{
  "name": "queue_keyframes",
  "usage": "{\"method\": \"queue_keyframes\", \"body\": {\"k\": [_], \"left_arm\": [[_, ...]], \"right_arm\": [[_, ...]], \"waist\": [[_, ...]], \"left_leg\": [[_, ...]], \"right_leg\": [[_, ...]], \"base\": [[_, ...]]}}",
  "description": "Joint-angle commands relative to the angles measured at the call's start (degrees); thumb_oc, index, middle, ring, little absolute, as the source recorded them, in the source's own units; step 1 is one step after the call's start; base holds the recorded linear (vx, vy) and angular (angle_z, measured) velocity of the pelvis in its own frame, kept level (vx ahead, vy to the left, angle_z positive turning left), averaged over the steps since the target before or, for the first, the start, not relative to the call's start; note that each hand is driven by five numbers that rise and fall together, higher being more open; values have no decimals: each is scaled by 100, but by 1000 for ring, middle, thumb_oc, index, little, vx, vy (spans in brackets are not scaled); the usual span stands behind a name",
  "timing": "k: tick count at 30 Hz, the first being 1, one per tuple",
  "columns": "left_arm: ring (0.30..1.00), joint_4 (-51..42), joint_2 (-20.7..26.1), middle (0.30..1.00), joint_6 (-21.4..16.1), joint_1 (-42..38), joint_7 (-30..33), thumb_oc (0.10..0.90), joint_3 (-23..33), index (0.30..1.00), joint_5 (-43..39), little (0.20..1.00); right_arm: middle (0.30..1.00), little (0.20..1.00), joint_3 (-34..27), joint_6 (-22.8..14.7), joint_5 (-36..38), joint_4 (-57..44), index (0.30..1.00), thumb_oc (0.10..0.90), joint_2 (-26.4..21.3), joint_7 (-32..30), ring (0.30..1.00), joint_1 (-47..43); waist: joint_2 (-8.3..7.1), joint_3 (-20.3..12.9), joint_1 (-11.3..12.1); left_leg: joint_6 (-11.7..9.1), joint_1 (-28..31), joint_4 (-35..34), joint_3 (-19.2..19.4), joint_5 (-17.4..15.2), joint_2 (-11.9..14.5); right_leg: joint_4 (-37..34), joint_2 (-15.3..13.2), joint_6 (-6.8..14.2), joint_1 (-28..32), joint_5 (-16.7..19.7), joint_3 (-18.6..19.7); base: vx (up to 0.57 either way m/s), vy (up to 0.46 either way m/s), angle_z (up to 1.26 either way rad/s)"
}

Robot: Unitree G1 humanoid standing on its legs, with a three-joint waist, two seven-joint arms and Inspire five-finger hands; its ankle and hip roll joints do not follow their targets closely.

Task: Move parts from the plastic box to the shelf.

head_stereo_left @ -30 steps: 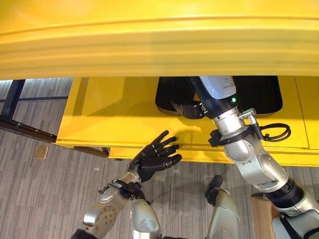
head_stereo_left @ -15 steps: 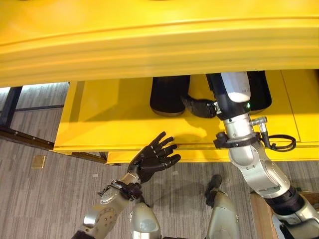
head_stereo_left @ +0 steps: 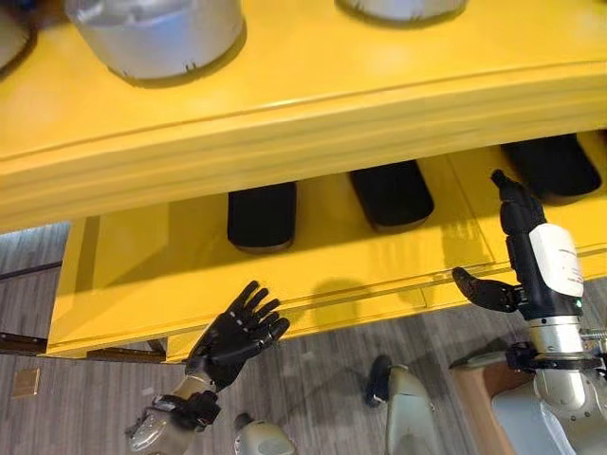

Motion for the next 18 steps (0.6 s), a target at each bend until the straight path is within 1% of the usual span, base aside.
{"method": "queue_keyframes", "body": {"k": [1, 2, 4, 5, 6, 7, 8, 9, 10, 11, 12, 13, 14, 15, 16, 17, 18], "left_arm": [[1000, -592, 92, 1000, -1065, -434, -747, 900, 587, 1000, -198, 1000], [1000, -536, 104, 1000, -1040, -503, -930, 900, 519, 1000, -80, 1000], [1000, -507, 174, 1000, -992, -609, -1176, 900, 386, 1000, 56, 1000], [1000, -499, 179, 1000, -981, -633, -1208, 900, 357, 1000, 83, 1000], [1000, -568, 258, 1000, -682, -673, -1583, 900, 136, 1000, 353, 1000], [1000, -582, 318, 1000, -595, -672, -1730, 900, 60, 1000, 502, 1000], [1000, -634, 445, 1000, -507, -652, -1914, 900, -97, 1000, 772, 1000], [1000, -648, 503, 1000, -516, -629, -1952, 900, -170, 1000, 768, 1000], [1000, -660, 579, 1000, -561, -559, -2011, 900, -287, 1000, 722, 1000], [1000, -653, 664, 1000, -655, -517, -2063, 900, -398, 1000, 603, 1000], [1000, -640, 680, 1000, -676, -517, -2072, 900, -419, 1000, 574, 1000], [1000, -615, 743, 1000, -696, -524, -2189, 900, -495, 1000, 509, 1000], [1000, -608, 761, 1000, -708, -531, -2211, 900, -531, 1000, 500, 1000], [1000, -582, 781, 1000, -745, -535, -2296, 900, -626, 1000, 478, 1000], [1000, -545, 795, 1000, -819, -521, -2334, 900, -652, 1000, 478, 1000], [1000, -492, 791, 1000, -952, -500, -2343, 900, -689, 1000, 453, 1000], [1000, -450, 775, 1000, -1048, -502, -2363, 900, -720, 1000, 422, 1000]], "right_arm": [[1000, 1000, -195, -166, 354, -88, 1000, 900, -10, -447, 1000, -460], [1000, 1000, -188, -80, 407, 1, 1000, 900, 13, -533, 1000, -467], [1000, 1000, -188, 106, 425, 59, 1000, 900, 102, -677, 1000, -422], [1000, 1000, -194, 136, 420, 64, 1000, 900, 118, -694, 1000, -409], [1000, 1000, -195, 395, 574, 203, 1000, 900, 319, -507, 1000, -210], [1000, 1000, -174, 419, 585, 258, 1000, 900, 382, -443, 1000, -150], [1000, 1000, -181, 361, 687, 298, 1000, 900, 449, -303, 1000, -30], [1000, 1000, -179, 322, 744, 307, 1000, 900, 425, -289, 1000, -6], [1000, 1000, -186, 241, 904, 306, 1000, 900, 351, -319, 1000, 0], [1000, 1000, -206, 82, 1159, 291, 1000, 900, 234, -557, 1000, -22], [1000, 1000, -204, 56, 1162, 295, 1000, 900, 223, -602, 1000, -21], [1000, 1000, -195, 39, 1089, 321, 1000, 900, 227, -813, 1000, -42], [1000, 1000, -185, 51, 1050, 352, 1000, 900, 243, -849, 1000, -60], [1000, 1000, -133, 157, 1014, 450, 1000, 900, 275, -925, 1000, -144], [1000, 1000, -87, 202, 978, 495, 1000, 900, 273, -980, 1000, -191], [1000, 1000, -35, 239, 941, 537, 1000, 900, 237, -979, 1000, -306], [1000, 1000, 9, 284, 926, 565, 1000, 900, 200, -977, 1000, -400]], "waist": [[-222, -426, 2], [-206, -447, -36], [-173, -484, -85], [-185, -506, -97], [-250, -573, -194], [-292, -585, -232], [-386, -585, -254], [-405, -590, -248], [-394, -624, -196], [-361, -653, -173], [-351, -662, -172], [-319, -699, -202], [-305, -718, -215], [-270, -781, -231], [-265, -812, -222], [-276, -872, -179], [-294, -905, -146]], "left_leg": [[-41, -834, 808, -164, -866, -542], [42, -887, 896, -123, -989, -875], [193, -902, 793, -102, -1256, -1353], [223, -880, 734, -81, -1234, -1378], [399, -560, 374, -97, -1353, -1676], [426, -488, 295, -37, -1376, -1708], [462, -311, 119, 224, -1394, -1702], [451, -257, 41, 340, -1362, -1668], [397, -108, -166, 465, -1362, -1590], [420, -13, -378, 563, -1259, -1554], [432, -2, -419, 571, -1238, -1555], [487, -2, -500, 573, -1173, -1545], [509, -15, -515, 566, -1148, -1538], [563, -45, -571, 542, -1072, -1509], [566, -55, -576, 565, -1032, -1481], [550, -60, -578, 643, -967, -1413], [509, -42, -576, 721, -920, -1361]], "right_leg": [[-1262, -117, 491, 1656, -261, -11], [-1514, -128, 566, 1706, -47, 37], [-1710, -224, 714, 1698, 290, 152], [-1749, -237, 745, 1673, 350, 168], [-1842, -405, 923, 1580, 778, 325], [-1880, -457, 986, 1540, 952, 355], [-1907, -640, 1113, 1471, 1334, 142], [-1930, -707, 1139, 1461, 1425, -17], [-1881, -826, 1252, 1474, 1527, -312], [-1715, -839, 1273, 1441, 1527, -423], [-1647, -814, 1264, 1428, 1481, -400], [-1377, -681, 1212, 1407, 1265, -300], [-1249, -607, 1175, 1419, 1139, -251], [-859, -431, 1062, 1465, 783, -124], [-741, -375, 1006, 1524, 584, -114], [-803, -305, 948, 1684, 342, -243], [-992, -249, 903, 1832, 219, -371]], "base": [[-163, 43, 22], [-126, 71, 35], [-117, 112, 23], [-82, 269, -25], [-67, 245, -43], [-125, 250, -50], [-133, 51, -34], [-148, 42, -70], [-186, 4, -131], [-166, 6, -142], [-207, -56, -140], [-125, -58, -110], [-196, -162, -91], [-149, -212, -50], [-155, -298, -33], [-83, -290, -35], [-58, -267, -38]]}}
